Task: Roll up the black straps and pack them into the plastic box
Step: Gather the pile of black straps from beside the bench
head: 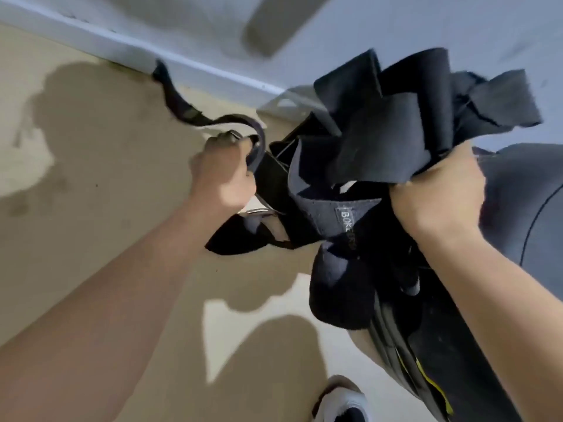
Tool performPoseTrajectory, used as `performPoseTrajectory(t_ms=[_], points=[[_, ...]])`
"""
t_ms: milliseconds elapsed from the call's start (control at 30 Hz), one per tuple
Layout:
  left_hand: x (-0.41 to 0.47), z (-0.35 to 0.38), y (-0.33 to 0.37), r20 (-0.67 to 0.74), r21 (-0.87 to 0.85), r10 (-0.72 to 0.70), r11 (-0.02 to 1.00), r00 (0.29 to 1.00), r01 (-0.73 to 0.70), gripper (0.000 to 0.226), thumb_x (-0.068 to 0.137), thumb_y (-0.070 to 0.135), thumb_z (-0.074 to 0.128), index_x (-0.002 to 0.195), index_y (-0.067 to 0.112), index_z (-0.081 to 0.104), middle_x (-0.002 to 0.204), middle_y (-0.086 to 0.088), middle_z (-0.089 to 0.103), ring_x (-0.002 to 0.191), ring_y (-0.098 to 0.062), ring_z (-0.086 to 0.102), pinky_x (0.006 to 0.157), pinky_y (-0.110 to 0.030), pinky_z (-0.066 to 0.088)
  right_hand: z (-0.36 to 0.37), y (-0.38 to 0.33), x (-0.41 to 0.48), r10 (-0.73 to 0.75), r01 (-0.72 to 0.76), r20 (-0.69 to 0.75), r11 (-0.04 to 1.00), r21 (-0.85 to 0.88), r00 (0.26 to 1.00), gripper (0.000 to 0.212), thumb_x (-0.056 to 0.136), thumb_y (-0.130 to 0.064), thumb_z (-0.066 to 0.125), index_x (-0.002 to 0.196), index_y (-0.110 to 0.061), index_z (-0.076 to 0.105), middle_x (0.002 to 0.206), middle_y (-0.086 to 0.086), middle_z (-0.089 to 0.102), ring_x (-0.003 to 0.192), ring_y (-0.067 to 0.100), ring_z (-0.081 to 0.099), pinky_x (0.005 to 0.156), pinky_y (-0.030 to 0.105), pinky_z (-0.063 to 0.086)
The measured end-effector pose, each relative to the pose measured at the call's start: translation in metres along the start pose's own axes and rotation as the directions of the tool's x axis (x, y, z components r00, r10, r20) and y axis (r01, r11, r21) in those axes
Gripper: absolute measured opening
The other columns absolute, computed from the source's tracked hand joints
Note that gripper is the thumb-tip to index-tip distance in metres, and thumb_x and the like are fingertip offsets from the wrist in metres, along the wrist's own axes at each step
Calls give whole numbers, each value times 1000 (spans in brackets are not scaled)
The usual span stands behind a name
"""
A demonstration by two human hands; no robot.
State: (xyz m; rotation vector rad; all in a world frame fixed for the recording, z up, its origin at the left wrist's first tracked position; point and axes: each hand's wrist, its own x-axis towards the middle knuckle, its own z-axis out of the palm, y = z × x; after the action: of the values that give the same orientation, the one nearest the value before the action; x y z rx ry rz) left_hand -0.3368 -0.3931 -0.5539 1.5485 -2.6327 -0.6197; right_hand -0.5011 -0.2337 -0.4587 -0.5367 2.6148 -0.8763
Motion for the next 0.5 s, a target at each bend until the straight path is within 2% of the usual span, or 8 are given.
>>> performPoseTrajectory(t_ms=[67, 133, 200, 267, 333, 367, 433, 500], points=[[37, 25, 20, 276, 99, 131, 982, 952, -164, 28, 91, 10, 53, 117, 9, 63, 142, -15, 38, 132, -40, 32, 106, -49, 39, 8, 14, -4, 52, -50, 76, 998, -31, 996, 25, 87, -17, 63, 97, -17, 40, 79, -10, 43, 85, 26, 50, 76, 39, 44], [60, 57, 36, 492, 144, 49, 980, 869, -136, 45, 93, 16, 56, 137, 14, 48, 161, -13, 4, 147, -45, 3, 117, -53, 24, 21, 24, -4, 132, -126, 117, 991, -52, 984, 26, 86, -15, 65, 93, -17, 40, 79, -7, 43, 82, 29, 50, 75, 41, 46], [71, 80, 41, 505, 216, -101, 976, 857, -12, 74, 89, 7, 59, 152, 17, 22, 162, -10, -8, 147, -42, 0, 113, -57, 25, 32, 35, -10, 137, -134, 132, 990, -34, 982, 30, 87, -18, 66, 85, -25, 38, 81, -7, 45, 80, 26, 48, 74, 38, 44], [76, 89, 42, 411, 292, -116, 956, 904, -10, 71, 88, 1, 56, 151, 15, 29, 160, -9, 3, 143, -37, 11, 107, -56, 28, 40, 46, -16, 129, -135, 118, 990, 46, 985, 31, 87, -24, 67, 82, -30, 38, 84, -10, 51, 82, 23, 54, 77, 39, 47], [72, 94, 42, 316, 262, -55, 964, 947, -32, 48, 94, 4, 49, 142, 11, 45, 148, -13, 32, 136, -33, 29, 101, -47, 33, 43, 56, -20, 151, -164, 106, 979, 119, 983, 29, 86, -24, 70, 84, -30, 41, 84, -16, 53, 78, 13, 56, 76, 34, 45], [66, 96, 42, 274, 183, -49, 983, 961, -2, 38, 98, 6, 44, 135, 9, 50, 131, -14, 48, 129, -32, 41, 92, -40, 36, 43, 58, -23, 163, -177, 107, 974, 143, 981, 27, 86, -23, 71, 88, -29, 44, 83, -18, 53, 76, 8, 54, 76, 32, 43], [41, 94, 34, 289, -98, -141, 980, 947, 175, 26, 105, 13, 38, 122, 4, 56, 101, -12, 57, 113, -32, 56, 68, -28, 34, 40, 53, -31, 187, -204, 104, 960, 191, 977, 28, 85, -20, 72, 99, -25, 48, 85, -18, 53, 79, 11, 54, 78, 31, 43], [3, 88, 16, 410, -401, -253, 813, 877, 422, 20, 103, 14, 47, 115, 3, 59, 101, -9, 60, 110, -34, 60, 59, -24, 38, 30, 46, -39, 219, -234, 85, 941, 246, 972, 32, 84, -19, 73, 106, -23, 49, 90, -14, 57, 89, 16, 57, 83, 33, 46]])
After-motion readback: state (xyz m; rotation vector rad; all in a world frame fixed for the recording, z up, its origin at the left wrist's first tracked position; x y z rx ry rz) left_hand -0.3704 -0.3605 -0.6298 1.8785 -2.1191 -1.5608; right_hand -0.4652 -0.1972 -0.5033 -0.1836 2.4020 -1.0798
